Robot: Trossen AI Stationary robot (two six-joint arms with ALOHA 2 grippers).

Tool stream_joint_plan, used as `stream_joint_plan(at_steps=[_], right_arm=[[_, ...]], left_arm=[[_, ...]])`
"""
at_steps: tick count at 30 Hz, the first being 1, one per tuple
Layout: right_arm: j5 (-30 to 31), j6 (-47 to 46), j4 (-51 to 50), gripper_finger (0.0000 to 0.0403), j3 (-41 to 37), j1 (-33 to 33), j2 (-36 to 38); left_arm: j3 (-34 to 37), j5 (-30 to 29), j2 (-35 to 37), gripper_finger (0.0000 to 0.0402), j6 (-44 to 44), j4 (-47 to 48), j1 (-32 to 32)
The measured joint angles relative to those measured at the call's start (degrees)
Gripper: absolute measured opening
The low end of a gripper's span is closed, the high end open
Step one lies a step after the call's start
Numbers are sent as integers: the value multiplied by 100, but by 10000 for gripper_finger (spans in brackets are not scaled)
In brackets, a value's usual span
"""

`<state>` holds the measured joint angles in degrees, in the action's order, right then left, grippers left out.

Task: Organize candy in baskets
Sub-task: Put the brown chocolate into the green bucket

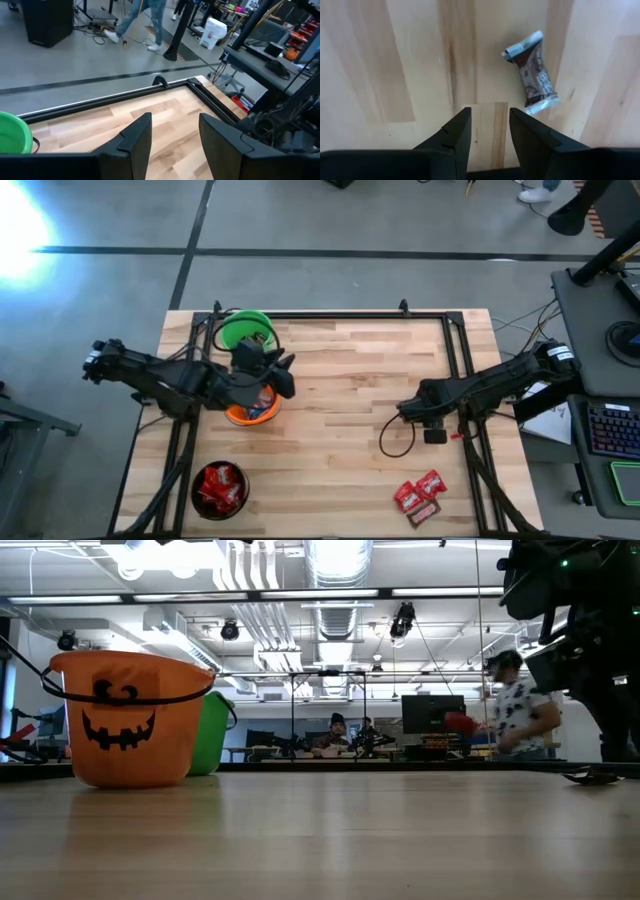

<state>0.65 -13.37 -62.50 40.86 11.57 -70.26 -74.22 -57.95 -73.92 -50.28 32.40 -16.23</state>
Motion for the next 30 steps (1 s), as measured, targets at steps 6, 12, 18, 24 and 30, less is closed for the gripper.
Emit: stream_joint_plan(at_steps=[6,12,18,24,30], right_arm=[[-112,91,48,123,0,0,0],[-240,109,46,123,37,0,0],[-280,61,17,123,56,-98,-28],[-414,116,29,123,240,-220,-307],[-413,489,22,123,244,-287,-778]], left_arm=[[0,40,-86,146,-72,-2,2],[0,74,-88,146,-146,-2,2],[0,198,-88,146,-178,-2,2],[0,254,-88,146,-178,-2,2],[0,317,-88,146,-173,60,2]])
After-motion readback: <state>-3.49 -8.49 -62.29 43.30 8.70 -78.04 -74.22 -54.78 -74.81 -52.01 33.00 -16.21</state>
